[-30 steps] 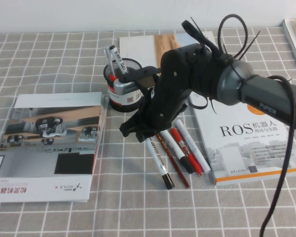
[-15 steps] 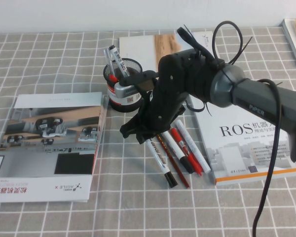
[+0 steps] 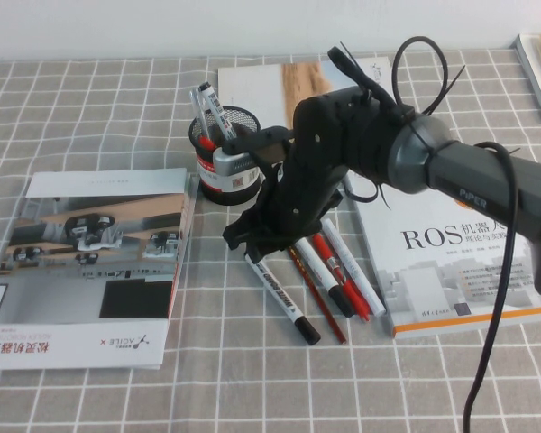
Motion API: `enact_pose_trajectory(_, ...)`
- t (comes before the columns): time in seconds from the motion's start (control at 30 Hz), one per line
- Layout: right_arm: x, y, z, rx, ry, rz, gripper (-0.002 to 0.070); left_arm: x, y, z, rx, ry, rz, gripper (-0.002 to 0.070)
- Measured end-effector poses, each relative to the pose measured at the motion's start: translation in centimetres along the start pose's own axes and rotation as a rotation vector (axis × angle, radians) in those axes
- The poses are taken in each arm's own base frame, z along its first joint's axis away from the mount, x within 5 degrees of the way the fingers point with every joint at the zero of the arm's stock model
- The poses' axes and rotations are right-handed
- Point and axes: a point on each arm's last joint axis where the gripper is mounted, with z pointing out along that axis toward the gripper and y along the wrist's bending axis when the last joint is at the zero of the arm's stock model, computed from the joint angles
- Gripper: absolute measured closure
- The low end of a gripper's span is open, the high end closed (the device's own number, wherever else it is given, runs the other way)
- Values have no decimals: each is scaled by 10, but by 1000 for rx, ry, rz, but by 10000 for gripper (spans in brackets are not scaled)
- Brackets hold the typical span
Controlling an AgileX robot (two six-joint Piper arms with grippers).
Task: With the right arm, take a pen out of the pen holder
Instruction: 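Take a marker out of the pen holder and lay it on the table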
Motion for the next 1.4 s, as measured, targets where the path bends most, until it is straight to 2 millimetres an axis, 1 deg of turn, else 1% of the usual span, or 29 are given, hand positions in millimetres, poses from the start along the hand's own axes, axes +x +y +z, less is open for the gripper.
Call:
enact_pose_trajectory(0.07, 0, 1, -7, 0, 4, -3, 392, 0, 0, 0, 0, 0, 0, 680)
enact_pose_trajectory(0.17, 1, 7, -31, 1, -4, -21, 437, 0, 0, 0, 0, 0, 0, 680)
enact_pose_trajectory(0.23, 3, 13, -50, 9, -28, -44, 488, 0, 0, 0, 0, 0, 0, 680)
enact_pose_trajectory(0.33, 15, 28, -80, 15, -76, -91, 596, 0, 0, 0, 0, 0, 0, 680)
enact_pose_trajectory(0.37, 21, 32, -91, 14, -97, -106, 628, 0, 0, 0, 0, 0, 0, 680)
enact_pose_trajectory(0.4, 29, 37, -106, 12, -129, -121, 649, 0, 0, 0, 0, 0, 0, 680)
enact_pose_trajectory(0.43, 35, 40, -115, 11, -153, -130, 661, 0, 0, 0, 0, 0, 0, 680)
enact_pose_trajectory(0.5, 52, 42, -135, 8, -194, -147, 676, 0, 0, 0, 0, 0, 0, 680)
enact_pose_trajectory(0.53, 62, 41, -139, 8, -195, -148, 680, 0, 0, 0, 0, 0, 0, 680)
enact_pose_trajectory(0.6, 78, 39, -156, 8, -220, -151, 684, 0, 0, 0, 0, 0, 0, 680)
enact_pose_trajectory(0.67, 99, 35, -166, 20, -212, -155, 686, 0, 0, 0, 0, 0, 0, 680)
enact_pose_trajectory(0.8, 134, 27, -187, 41, -225, -172, 687, 0, 0, 0, 0, 0, 0, 680)
enact_pose_trajectory(0.83, 141, 25, -188, 45, -223, -174, 687, 0, 0, 0, 0, 0, 0, 680)
enact_pose_trajectory(0.9, 159, 22, -200, 51, -249, -182, 688, 0, 0, 0, 0, 0, 0, 680)
enact_pose_trajectory(1.1, 206, 13, -228, 57, -319, -196, 688, 0, 0, 0, 0, 0, 0, 680)
enact_pose_trajectory(1.17, 219, 10, -233, 56, -340, -198, 688, 0, 0, 0, 0, 0, 0, 680)
enact_pose_trajectory(1.3, 246, 5, -236, 47, -367, -196, 688, 0, 0, 0, 0, 0, 0, 680)
enact_pose_trajectory(1.4, 258, 3, -238, 42, -384, -195, 688, 0, 0, 0, 0, 0, 0, 680)
